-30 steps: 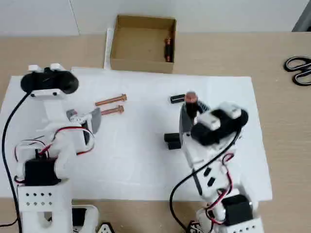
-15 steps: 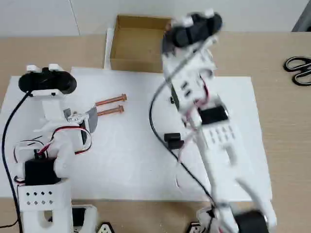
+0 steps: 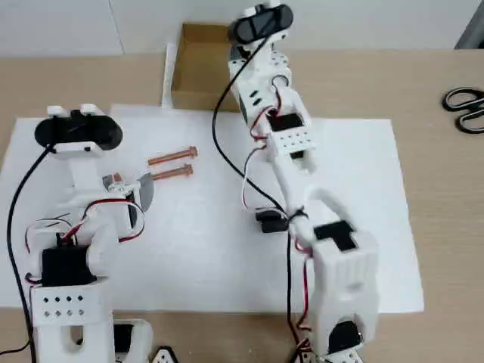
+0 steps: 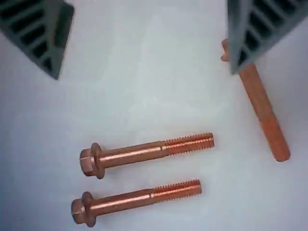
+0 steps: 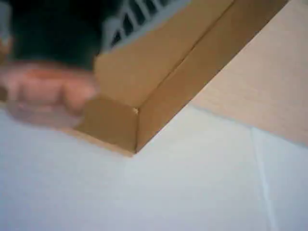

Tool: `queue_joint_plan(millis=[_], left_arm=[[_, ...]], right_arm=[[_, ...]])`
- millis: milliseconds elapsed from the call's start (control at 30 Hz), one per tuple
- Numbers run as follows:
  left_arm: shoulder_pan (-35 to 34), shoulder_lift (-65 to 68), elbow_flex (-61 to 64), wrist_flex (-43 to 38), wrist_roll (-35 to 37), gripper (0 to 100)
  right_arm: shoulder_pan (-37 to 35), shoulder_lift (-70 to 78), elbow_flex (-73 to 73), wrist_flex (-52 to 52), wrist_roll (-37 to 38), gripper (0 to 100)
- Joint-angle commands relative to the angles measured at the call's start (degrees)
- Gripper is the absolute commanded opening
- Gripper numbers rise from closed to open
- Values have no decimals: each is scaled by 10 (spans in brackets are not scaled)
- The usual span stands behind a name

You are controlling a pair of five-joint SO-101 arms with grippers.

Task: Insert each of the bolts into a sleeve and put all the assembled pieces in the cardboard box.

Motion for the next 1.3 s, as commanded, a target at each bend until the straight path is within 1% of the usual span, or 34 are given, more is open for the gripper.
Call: queue_joint_plan(millis=[0, 200, 367, 533, 600, 700, 800, 1000, 1100, 1267], left_arm=[[-4, -10, -1, -13, -5, 215], [-4, -10, -1, -13, -5, 215], [-1, -10, 0, -13, -4, 215], [-1, -10, 0, -13, -4, 215], [-1, -9, 0, -13, -4, 215], [0, -9, 0, -13, -4, 215], [0, -9, 0, -13, -4, 215], [-2, -9, 0, -13, -4, 215], [-3, -9, -4, -14, -4, 215], [-2, -10, -5, -13, -3, 215]], right_arm=[[11, 56, -129, -16, 0, 3], [12, 133, -221, 44, 0, 4], [12, 183, -264, 48, 0, 4], [15, 224, -272, 45, 0, 6], [17, 231, -272, 44, 0, 29], [19, 233, -272, 47, 0, 110], [19, 229, -272, 49, 0, 162], [18, 228, -284, 58, 3, 162], [19, 228, -336, 121, 29, 162], [27, 228, -491, 263, 32, 162]])
